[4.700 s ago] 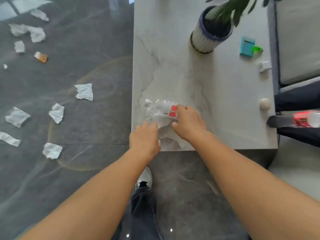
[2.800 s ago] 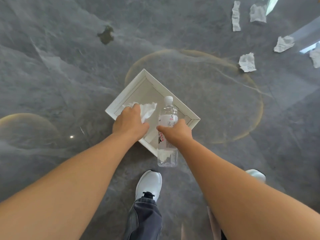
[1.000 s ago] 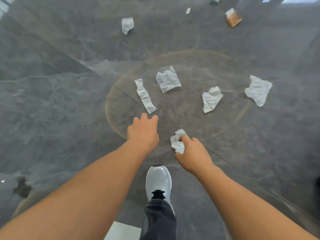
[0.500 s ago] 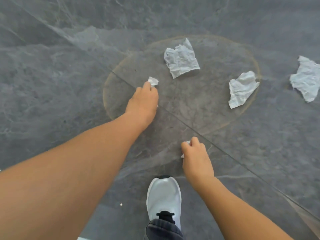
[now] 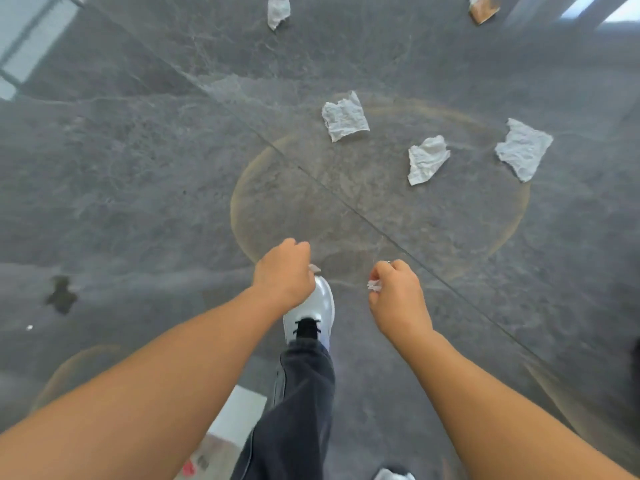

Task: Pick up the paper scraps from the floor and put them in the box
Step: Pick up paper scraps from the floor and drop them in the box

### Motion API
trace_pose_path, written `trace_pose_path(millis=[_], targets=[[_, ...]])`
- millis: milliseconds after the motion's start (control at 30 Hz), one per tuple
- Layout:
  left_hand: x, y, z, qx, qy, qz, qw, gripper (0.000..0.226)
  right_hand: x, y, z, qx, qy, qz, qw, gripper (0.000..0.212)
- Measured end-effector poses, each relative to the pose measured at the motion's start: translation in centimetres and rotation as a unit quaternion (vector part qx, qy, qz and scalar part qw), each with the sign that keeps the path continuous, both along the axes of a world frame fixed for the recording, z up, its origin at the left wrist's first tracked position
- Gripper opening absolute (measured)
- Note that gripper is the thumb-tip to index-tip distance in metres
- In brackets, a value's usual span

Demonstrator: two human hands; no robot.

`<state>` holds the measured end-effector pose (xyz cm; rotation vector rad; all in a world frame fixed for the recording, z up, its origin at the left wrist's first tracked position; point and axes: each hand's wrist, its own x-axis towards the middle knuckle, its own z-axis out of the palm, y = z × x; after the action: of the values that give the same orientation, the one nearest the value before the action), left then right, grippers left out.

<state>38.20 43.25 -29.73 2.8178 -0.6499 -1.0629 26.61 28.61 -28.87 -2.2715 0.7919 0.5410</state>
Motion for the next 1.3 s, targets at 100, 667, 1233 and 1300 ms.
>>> trace_pose_path(millis=[100, 667, 1233, 1300], targets=[[-6.2, 2.5, 5.1, 0.007, 0.01, 0.023, 1.0, 0.016, -4.6, 1.7, 5.1, 0.015, 0.008, 0.025, 1.0, 0.011], [-28.9, 27.8, 12.0, -0.016, 0.015, 0.316, 0.949, 0.003, -21.2, 26.2, 12.8, 0.142, 0.074, 0.091, 0.983, 0.018], [-26.0, 37.7, 10.0, 0.018, -0.031, 0.139, 0.99, 0.038, -21.0, 35.6, 6.9, 0.084, 0.095, 0.059, 0.99, 0.06], [-25.3, 36.3, 11.7, 0.044, -0.036, 0.11, 0.992, 0.038, -20.9, 33.5, 8.5, 0.06, 0.101, 0.087, 0.989, 0.057]])
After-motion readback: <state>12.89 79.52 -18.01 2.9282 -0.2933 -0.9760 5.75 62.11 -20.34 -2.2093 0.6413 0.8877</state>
